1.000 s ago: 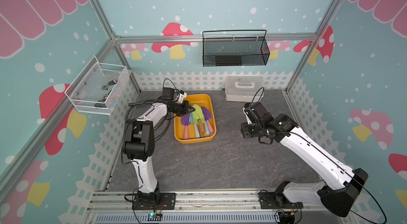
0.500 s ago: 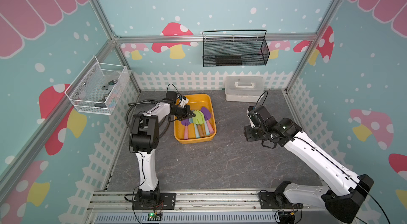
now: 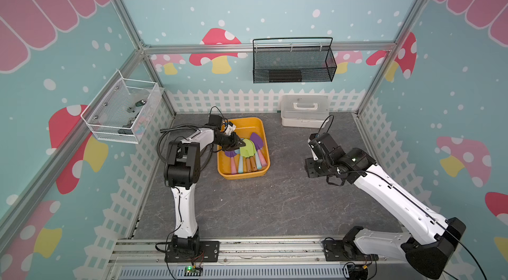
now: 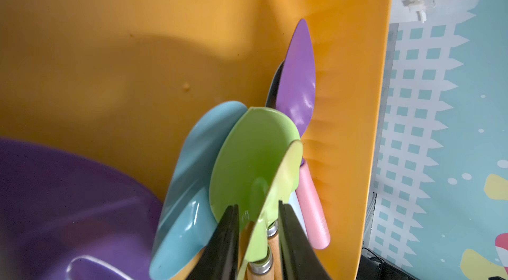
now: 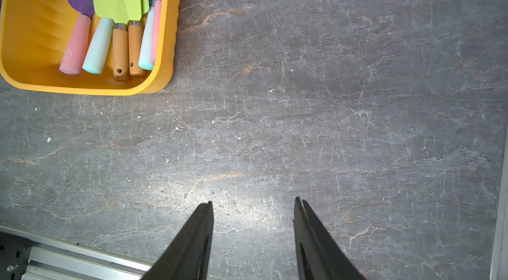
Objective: Put the shovel into the storage box
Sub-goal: Place the shovel in the storage box, then reset both arms
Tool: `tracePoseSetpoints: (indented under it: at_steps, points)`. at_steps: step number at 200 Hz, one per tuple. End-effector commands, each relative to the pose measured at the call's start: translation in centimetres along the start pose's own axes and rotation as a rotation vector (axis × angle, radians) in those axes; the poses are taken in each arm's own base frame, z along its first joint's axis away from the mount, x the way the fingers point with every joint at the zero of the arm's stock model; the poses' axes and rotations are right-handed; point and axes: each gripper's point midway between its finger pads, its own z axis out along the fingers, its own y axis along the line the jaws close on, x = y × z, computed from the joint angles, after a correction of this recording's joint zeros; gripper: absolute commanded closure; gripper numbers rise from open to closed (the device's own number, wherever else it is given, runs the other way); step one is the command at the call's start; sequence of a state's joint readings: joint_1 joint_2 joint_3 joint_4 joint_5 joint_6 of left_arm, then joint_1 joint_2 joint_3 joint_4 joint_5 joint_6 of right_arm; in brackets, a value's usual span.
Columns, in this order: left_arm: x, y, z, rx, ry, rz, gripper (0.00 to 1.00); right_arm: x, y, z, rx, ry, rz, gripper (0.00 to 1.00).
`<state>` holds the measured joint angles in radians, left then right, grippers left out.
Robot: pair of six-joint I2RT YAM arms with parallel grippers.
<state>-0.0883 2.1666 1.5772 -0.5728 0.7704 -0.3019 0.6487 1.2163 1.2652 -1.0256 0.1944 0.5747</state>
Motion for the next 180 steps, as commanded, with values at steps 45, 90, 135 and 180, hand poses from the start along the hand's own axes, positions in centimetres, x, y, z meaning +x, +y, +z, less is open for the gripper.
tracePoseSetpoints:
  at_steps: [45,90,135,180]
  points:
    - [-1.4,-3.0,-3.2,-0.017,-0.045,0.072,0.60,-0.3,-0.2,-0.2,0.008,-0.001,0.001,0.50]
    - [-2.7,-8.0,-9.2,-0.068,-0.123,0.182,0.50,-2.2,-0.7,-1.1,0.030,-0.055,-0.002,0.46]
    - [-1.8,-9.7,-15.7,-0.189,-0.242,0.234,0.17,-3.7,-2.0,-1.0,0.039,-0.084,0.030,0.35]
    - [1.3,-6.8,-18.4,-0.357,-0.298,0.193,0.10,-4.4,-5.2,-0.7,0.120,-0.125,0.081,0.33]
